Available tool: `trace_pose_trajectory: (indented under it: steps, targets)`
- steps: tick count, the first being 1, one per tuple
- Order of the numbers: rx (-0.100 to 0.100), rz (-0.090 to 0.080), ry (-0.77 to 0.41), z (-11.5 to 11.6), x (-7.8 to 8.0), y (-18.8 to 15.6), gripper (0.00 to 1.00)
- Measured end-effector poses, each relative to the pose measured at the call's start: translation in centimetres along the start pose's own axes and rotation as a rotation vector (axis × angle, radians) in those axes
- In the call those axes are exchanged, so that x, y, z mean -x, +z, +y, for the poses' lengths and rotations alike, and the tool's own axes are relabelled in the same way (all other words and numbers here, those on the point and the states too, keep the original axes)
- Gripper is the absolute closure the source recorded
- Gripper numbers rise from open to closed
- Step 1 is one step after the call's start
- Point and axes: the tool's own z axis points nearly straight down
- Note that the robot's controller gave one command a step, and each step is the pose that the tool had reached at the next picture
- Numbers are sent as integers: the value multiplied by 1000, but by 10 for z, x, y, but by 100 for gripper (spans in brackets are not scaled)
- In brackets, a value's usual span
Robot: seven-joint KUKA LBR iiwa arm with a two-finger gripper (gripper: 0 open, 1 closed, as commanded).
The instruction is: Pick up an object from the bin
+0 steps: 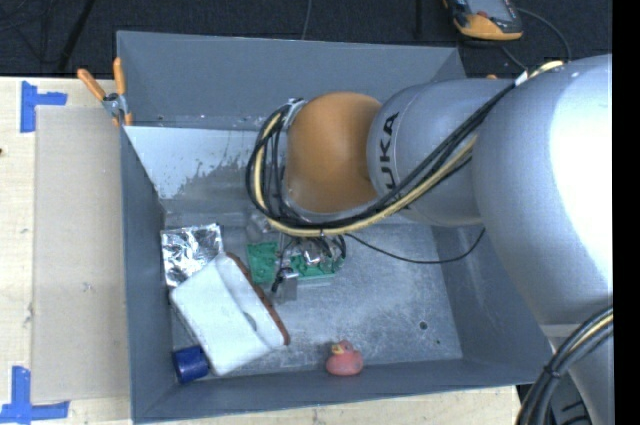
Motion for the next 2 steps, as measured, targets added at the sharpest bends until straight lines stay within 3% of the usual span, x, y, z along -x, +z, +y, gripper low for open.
trace_pose_trajectory:
  steps: [1, 2]
  targets:
    - [0, -3, 4, 0, 1, -2, 100]
    - [-1, -8, 13, 29, 1, -206, 100]
